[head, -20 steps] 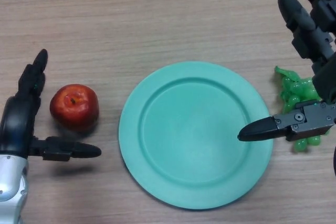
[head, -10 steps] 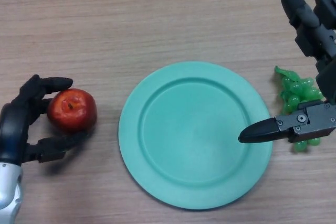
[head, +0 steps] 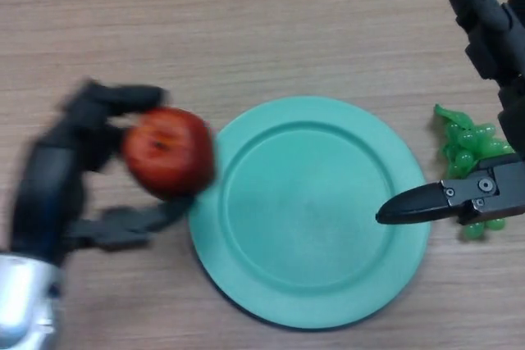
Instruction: Pick up the red apple and place it on the plate
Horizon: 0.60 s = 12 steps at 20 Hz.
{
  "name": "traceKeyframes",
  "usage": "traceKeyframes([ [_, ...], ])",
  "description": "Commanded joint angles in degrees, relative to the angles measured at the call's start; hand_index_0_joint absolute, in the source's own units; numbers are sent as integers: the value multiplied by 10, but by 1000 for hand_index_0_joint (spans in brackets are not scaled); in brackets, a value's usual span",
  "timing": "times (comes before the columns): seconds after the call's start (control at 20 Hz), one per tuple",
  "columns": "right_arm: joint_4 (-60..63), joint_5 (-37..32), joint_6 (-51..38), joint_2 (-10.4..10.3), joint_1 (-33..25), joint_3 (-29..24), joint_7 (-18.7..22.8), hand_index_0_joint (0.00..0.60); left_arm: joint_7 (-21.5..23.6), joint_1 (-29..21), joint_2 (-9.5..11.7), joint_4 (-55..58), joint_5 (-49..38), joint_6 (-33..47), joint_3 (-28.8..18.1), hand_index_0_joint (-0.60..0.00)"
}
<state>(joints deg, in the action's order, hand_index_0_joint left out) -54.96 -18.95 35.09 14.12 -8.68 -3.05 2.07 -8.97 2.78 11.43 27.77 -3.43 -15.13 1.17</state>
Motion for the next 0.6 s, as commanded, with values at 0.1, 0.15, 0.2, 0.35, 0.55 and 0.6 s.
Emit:
traceKeyframes([
  [0.1, -44, -24, -48, 25, -16, -47, -5, 0, 22, -54, 5, 13, 36, 94, 12, -600],
  [0.15, -47, -33, -44, 35, -22, -52, 1, 0, 22, -63, 3, -2, 47, 100, 18, -600],
  [0.2, -49, -50, -48, 46, -25, -58, 12, 0, 26, -76, -1, -21, 61, 101, 27, -600],
  [0.35, -50, -62, -70, 67, -22, -43, 43, 0, 33, -88, -5, -69, 88, 112, 56, -600],
  [0.55, -50, -102, -97, 99, -3, -56, 68, 0, 63, -105, -5, -149, 128, 165, 93, -600],
  [0.6, -50, -108, -102, 105, 2, -57, 74, 0, 68, -108, -5, -163, 134, 172, 99, -600],
])
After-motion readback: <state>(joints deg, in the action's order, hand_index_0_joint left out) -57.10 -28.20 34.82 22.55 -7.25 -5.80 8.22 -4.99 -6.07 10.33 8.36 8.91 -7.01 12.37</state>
